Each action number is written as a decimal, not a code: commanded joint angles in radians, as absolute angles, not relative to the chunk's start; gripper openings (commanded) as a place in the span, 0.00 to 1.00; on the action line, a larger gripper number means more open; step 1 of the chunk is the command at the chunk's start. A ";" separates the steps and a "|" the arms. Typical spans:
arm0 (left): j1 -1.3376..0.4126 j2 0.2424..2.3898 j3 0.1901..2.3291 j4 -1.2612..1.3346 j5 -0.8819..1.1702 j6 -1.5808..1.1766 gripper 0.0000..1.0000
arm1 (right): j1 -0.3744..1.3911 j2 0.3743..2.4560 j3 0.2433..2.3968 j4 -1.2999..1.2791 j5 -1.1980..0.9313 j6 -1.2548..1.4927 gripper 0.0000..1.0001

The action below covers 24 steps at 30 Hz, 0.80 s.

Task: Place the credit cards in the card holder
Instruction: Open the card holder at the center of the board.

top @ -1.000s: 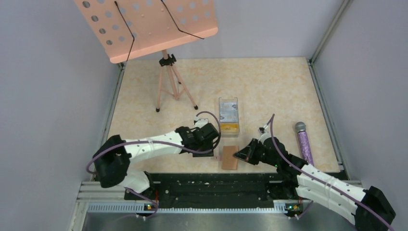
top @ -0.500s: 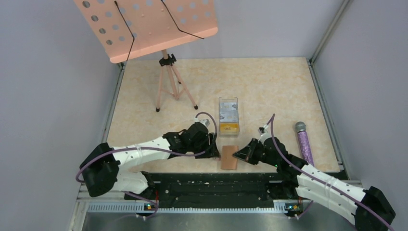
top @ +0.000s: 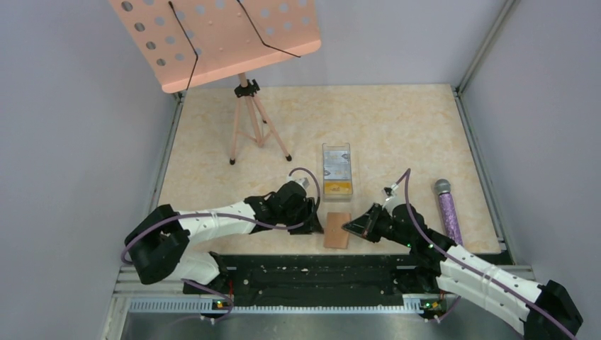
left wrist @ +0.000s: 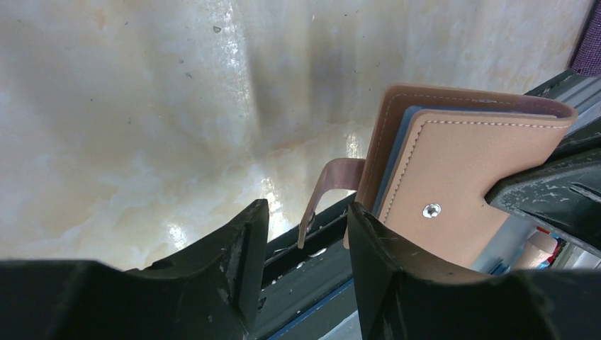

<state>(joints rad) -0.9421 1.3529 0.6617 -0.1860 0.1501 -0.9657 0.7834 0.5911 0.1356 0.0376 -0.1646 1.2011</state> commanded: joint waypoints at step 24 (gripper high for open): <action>-0.931 1.229 1.238 -0.827 0.151 -0.378 0.00 | 0.795 0.604 0.592 -0.451 -0.070 0.813 0.92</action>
